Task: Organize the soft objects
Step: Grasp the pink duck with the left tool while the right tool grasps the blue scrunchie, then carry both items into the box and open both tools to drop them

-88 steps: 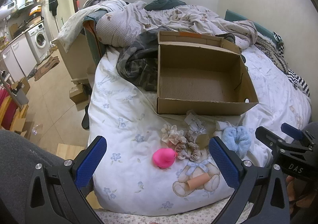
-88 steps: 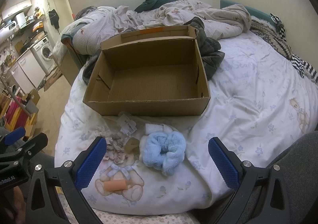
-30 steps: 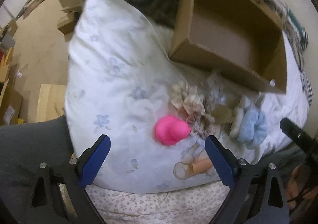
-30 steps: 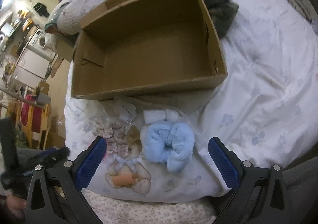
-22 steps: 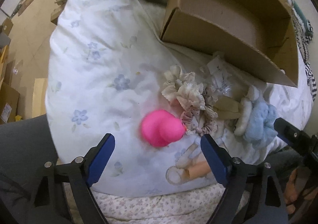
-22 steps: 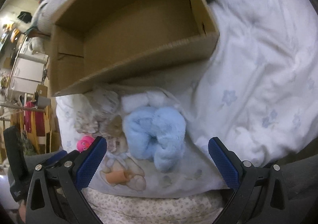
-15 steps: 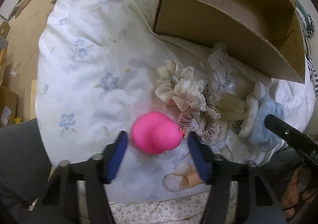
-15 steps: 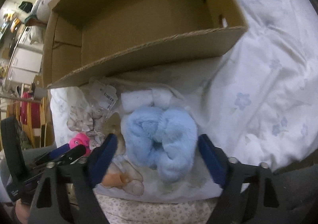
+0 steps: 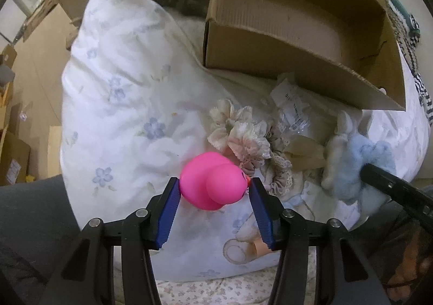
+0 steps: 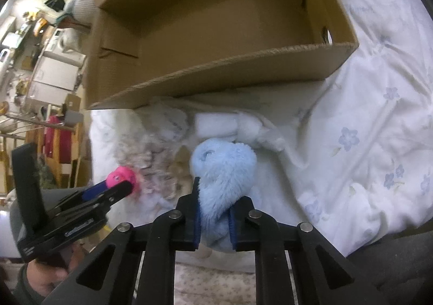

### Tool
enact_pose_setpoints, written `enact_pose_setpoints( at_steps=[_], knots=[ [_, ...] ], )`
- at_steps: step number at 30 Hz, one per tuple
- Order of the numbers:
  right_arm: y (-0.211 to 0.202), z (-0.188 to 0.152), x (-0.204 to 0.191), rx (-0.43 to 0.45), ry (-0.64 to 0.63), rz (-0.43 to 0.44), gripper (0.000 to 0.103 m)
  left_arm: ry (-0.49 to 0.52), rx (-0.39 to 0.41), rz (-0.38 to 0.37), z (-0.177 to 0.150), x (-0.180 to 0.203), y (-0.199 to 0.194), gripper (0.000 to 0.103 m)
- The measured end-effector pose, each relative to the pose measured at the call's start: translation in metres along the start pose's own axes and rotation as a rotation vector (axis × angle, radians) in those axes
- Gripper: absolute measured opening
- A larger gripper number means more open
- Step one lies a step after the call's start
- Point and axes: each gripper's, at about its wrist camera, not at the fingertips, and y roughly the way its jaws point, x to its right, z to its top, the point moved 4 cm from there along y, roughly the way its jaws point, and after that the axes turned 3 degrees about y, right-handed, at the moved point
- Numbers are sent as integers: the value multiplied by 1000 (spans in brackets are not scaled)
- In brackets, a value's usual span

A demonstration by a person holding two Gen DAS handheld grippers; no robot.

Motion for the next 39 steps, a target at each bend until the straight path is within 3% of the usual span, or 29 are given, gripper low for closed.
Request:
enact_pose_setpoints(
  at_steps=[10, 15, 19, 26, 30, 39],
  knots=[
    [-62, 2, -25, 68, -50, 204, 13, 15, 89, 19, 0, 4, -42, 48],
    [-106, 29, -31, 174, -55, 297, 13, 28, 191, -6, 26, 10, -88, 48],
    [-126, 56, -34, 245, -62, 319, 13, 58, 244, -26, 54, 27, -104, 48],
    [-121, 95, -31, 314, -57, 297, 13, 145, 300, -26, 103, 55, -112, 48],
    [-101, 108, -22, 352, -72, 245, 13, 188, 306, -4, 121, 64, -93, 48],
    [-57, 118, -3, 330, -69, 157, 13, 194, 300, 9, 144, 70, -47, 48]
  ],
)
